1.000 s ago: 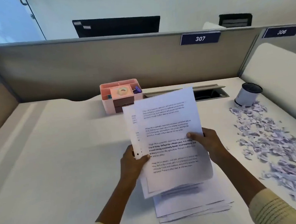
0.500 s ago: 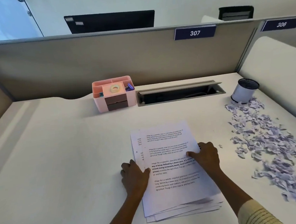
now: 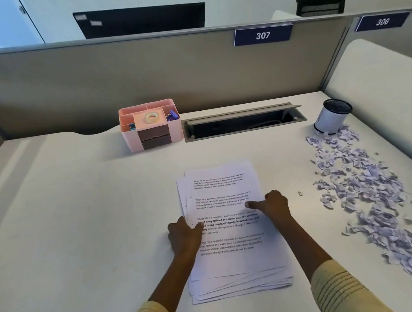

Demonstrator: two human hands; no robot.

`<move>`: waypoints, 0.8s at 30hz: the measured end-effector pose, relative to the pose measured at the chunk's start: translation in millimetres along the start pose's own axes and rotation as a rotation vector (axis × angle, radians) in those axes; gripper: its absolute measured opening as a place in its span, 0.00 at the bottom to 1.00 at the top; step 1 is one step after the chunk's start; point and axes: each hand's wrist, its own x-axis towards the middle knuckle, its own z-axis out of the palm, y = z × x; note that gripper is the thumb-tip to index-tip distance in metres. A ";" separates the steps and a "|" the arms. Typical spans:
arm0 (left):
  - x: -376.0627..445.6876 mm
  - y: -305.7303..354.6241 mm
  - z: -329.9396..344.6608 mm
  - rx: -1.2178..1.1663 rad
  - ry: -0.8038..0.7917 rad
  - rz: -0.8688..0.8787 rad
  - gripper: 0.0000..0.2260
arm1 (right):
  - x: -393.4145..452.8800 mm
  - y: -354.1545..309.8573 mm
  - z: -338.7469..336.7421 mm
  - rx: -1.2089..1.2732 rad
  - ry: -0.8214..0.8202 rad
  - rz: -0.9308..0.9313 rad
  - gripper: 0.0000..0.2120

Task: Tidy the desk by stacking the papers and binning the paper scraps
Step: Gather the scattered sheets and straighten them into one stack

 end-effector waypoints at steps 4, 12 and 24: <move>-11.8 11.4 -7.7 -0.017 -0.028 -0.008 0.31 | 1.5 -5.2 5.9 -0.056 -0.022 0.014 0.28; -22.6 16.2 -16.5 0.184 -0.068 0.033 0.26 | -10.3 -15.2 22.9 0.012 0.003 -0.008 0.37; -3.8 -20.8 -78.5 -0.388 -0.095 0.036 0.06 | -55.8 -64.9 17.2 0.342 -0.204 -0.438 0.08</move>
